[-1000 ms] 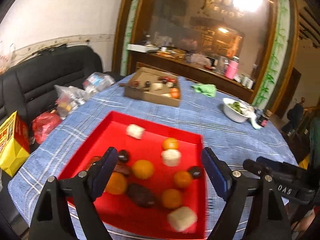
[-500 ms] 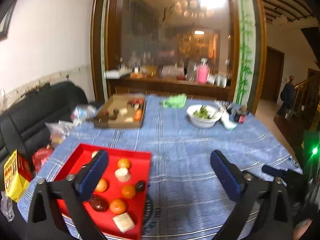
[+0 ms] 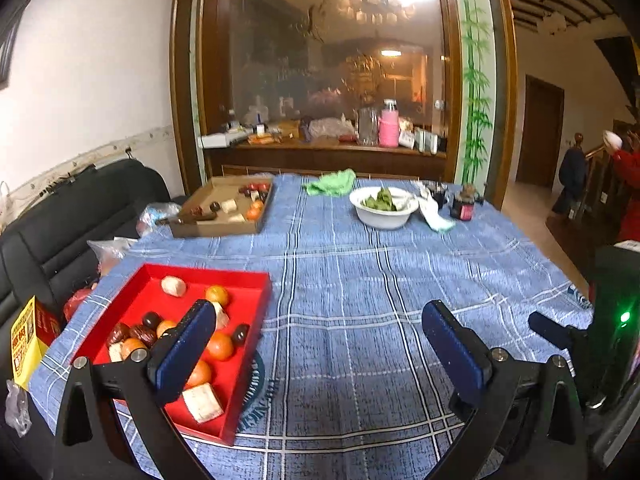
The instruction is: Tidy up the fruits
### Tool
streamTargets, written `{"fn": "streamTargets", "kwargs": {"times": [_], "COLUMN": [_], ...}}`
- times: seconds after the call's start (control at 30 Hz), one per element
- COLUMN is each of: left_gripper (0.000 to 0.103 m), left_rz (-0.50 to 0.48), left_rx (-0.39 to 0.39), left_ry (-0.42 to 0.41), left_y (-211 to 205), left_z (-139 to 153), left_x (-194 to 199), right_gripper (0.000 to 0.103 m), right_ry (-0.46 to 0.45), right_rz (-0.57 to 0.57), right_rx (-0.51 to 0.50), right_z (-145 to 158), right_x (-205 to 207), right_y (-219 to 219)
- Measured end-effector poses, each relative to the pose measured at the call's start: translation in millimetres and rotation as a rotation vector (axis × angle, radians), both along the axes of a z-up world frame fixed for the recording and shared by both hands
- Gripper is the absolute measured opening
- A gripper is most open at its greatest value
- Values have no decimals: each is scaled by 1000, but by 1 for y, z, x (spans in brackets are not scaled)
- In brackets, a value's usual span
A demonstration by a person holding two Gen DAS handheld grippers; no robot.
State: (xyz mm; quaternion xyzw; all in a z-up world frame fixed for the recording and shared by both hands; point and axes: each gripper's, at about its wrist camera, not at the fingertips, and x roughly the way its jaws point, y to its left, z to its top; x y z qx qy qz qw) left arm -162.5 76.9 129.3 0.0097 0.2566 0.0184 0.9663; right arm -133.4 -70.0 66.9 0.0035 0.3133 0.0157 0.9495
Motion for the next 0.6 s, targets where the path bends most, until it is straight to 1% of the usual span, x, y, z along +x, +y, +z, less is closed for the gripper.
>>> {"fn": "streamTargets", "kwargs": {"times": [0.3,0.6], "left_gripper": [103,103], "left_rz": [5,9], "left_rx": [4,8], "left_ry": [77,144], "left_y": [2,3], "left_z": [-20,-34], "left_x": [18,33], "right_gripper": [85,85], "right_ry": [78,124], "right_rz": [-48,-51], "right_rx": [29,25], "right_z": [-17,-26], "right_x": [13,22], "right_y": [-16,-20]}}
